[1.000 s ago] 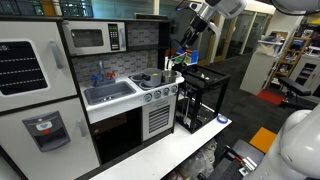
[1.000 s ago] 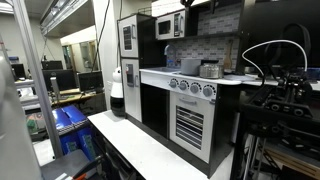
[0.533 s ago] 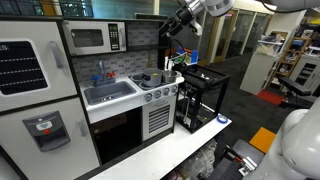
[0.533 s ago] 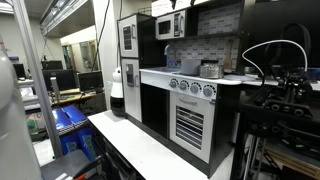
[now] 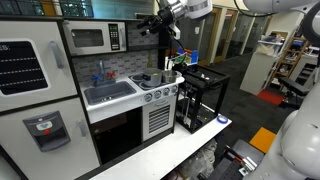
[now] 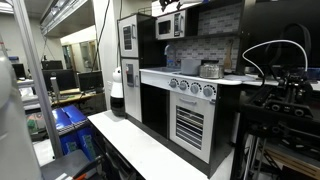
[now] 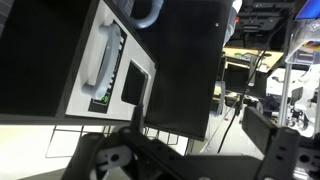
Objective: Open the microwave door
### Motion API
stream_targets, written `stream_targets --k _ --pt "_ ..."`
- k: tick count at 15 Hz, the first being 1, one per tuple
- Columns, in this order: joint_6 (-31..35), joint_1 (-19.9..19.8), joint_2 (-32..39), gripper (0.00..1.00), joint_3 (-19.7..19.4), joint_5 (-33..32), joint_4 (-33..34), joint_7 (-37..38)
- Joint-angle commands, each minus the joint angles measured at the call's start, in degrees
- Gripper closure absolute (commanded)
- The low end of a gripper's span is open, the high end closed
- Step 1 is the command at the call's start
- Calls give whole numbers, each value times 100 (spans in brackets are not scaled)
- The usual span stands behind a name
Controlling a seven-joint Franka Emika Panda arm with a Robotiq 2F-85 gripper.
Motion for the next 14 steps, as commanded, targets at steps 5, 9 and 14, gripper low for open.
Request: stream_targets --k 5,9,14 --pt "22 -335 -4 0 326 -239 134 772" --pt "391 -307 59 0 426 -185 60 1299" --pt "751 -278 231 0 571 -178 23 1677"
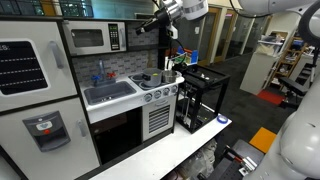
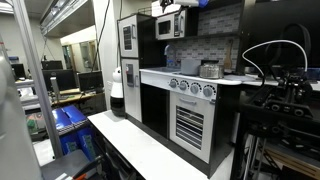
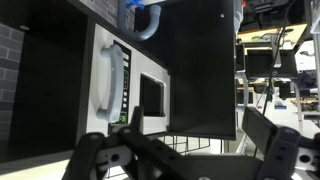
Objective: Open the microwave door
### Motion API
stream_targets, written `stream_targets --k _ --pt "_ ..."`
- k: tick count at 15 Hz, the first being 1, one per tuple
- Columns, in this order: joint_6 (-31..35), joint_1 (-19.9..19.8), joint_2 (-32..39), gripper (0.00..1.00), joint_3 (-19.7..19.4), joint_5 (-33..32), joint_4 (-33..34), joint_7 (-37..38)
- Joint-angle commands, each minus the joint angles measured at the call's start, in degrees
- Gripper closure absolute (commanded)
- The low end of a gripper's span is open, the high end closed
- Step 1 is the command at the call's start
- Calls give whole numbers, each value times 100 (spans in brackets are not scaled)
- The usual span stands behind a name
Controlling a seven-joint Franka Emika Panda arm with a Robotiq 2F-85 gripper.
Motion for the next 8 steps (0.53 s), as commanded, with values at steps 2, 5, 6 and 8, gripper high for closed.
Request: stream_targets --k 2,5,6,8 --pt "364 -81 183 0 212 -56 -38 255" --pt "513 -92 280 0 250 -30 -37 312" --pt "561 -95 314 0 262 6 -23 296" --pt "689 -94 390 0 283 53 22 272"
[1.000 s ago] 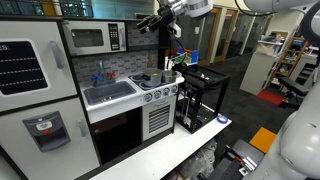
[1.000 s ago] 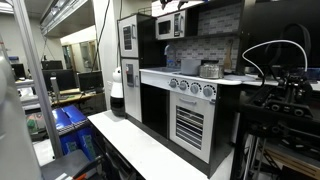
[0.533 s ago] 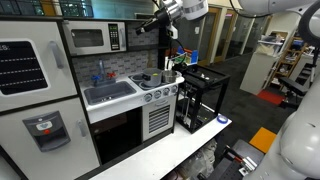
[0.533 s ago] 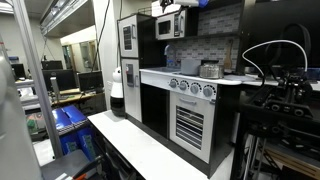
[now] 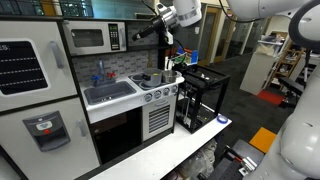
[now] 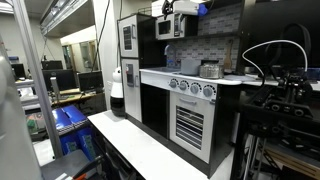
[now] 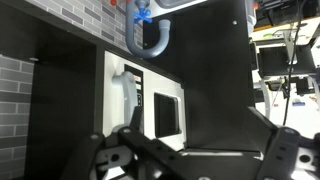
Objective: Open the microwave door
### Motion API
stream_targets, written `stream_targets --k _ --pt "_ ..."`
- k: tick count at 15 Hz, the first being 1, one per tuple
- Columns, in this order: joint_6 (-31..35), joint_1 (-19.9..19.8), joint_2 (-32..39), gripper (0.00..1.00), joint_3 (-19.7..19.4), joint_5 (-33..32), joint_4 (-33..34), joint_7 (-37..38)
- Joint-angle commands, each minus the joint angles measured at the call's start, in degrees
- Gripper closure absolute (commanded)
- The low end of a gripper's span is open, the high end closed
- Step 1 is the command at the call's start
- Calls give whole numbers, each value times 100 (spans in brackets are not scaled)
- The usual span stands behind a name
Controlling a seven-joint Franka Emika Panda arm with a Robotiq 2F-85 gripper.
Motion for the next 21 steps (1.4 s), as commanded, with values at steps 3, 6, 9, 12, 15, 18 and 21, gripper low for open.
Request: stream_targets --k 3,6,9,12,15,18,21 --pt "403 -81 228 0 182 77 125 -8" --pt "572 -66 327 0 248 134 193 -45" --pt "740 -65 458 0 317 182 314 -75" --pt "880 -86 613 0 362 189 526 -93" --pt "958 -98 818 0 391 168 818 -73" --pt "930 -104 1055 0 428 141 1135 -47" --pt "826 -114 1148 0 468 130 1281 -20"
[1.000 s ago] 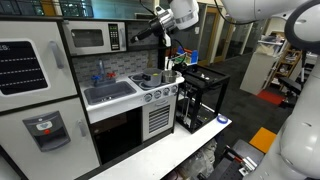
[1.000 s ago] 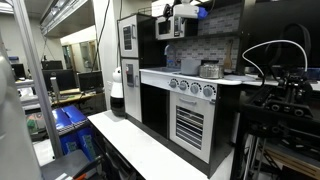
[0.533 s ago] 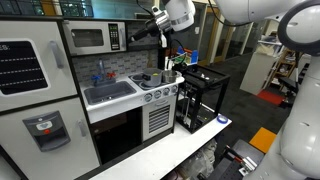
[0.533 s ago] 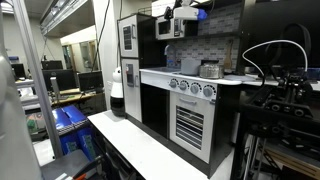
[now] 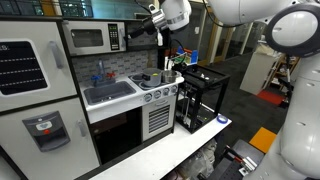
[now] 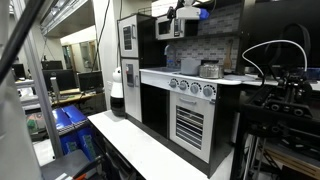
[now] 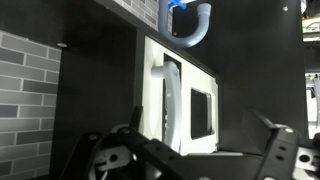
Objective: Open the microwave door
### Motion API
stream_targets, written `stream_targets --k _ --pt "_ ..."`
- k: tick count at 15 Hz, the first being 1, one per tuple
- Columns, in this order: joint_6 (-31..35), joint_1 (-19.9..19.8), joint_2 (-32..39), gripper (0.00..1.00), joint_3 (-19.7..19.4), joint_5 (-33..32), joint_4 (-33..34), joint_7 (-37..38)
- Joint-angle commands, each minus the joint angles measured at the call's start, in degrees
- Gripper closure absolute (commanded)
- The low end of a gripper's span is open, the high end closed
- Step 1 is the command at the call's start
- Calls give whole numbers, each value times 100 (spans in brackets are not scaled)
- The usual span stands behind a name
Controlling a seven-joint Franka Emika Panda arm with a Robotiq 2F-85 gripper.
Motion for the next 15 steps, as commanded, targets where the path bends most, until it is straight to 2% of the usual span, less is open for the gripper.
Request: stream_targets --k 1,15 --pt "-19 -103 336 0 173 55 463 -11" --pt "-161 -95 -124 0 354 124 -32 -68"
